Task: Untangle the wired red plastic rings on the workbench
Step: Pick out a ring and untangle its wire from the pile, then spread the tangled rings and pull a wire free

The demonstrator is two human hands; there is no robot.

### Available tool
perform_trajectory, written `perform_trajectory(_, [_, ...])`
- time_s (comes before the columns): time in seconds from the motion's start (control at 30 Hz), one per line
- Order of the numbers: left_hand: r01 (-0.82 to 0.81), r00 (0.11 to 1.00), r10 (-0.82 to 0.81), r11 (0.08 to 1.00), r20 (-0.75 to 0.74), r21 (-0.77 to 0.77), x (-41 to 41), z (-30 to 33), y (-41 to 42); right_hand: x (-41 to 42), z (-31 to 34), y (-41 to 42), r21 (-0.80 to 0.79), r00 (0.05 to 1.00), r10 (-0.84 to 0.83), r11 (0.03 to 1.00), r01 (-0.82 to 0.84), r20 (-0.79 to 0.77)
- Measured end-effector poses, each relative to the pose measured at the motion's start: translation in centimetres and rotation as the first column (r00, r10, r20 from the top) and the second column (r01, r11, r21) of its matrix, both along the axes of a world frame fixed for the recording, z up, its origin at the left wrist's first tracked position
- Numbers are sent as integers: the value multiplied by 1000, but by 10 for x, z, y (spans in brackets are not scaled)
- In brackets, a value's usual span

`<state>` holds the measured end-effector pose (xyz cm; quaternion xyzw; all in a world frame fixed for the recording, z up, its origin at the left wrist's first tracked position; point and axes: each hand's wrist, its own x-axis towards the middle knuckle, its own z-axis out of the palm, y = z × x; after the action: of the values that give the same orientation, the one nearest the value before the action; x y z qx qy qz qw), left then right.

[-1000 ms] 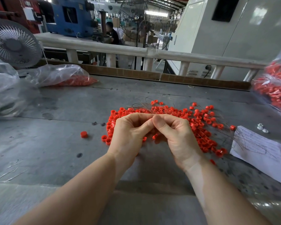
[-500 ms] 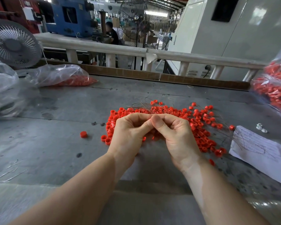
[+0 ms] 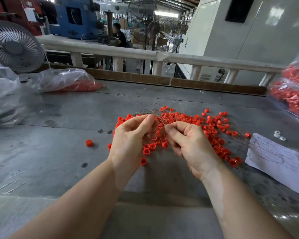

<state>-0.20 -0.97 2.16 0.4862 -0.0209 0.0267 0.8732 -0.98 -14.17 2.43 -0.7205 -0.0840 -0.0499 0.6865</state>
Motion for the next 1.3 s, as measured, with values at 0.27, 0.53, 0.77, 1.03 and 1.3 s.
perform_trajectory(0.27, [-40, 999, 37, 995, -33, -94, 2, 5, 5, 4, 6, -16, 85, 996, -77, 993, 81, -48])
perform_trajectory(0.53, [-78, 995, 68, 985, -70, -156, 4, 7, 10, 9, 7, -28, 129, 961, -276, 953, 275, -11])
perform_trajectory(0.77, [-44, 996, 28, 982, -89, -181, 5, 6, 10, 12, 7, -31, 181, 939, -343, 923, 340, -16])
perform_trajectory(1.03, [87, 988, -111, 974, -107, -208, 7, 4, 7, 12, 11, -41, 385, 920, -383, 839, 384, -82])
perform_trajectory(1.3, [153, 977, -166, 983, -130, -105, 7, 2, 6, 17, 15, -61, 615, 915, -402, 715, 332, -28])
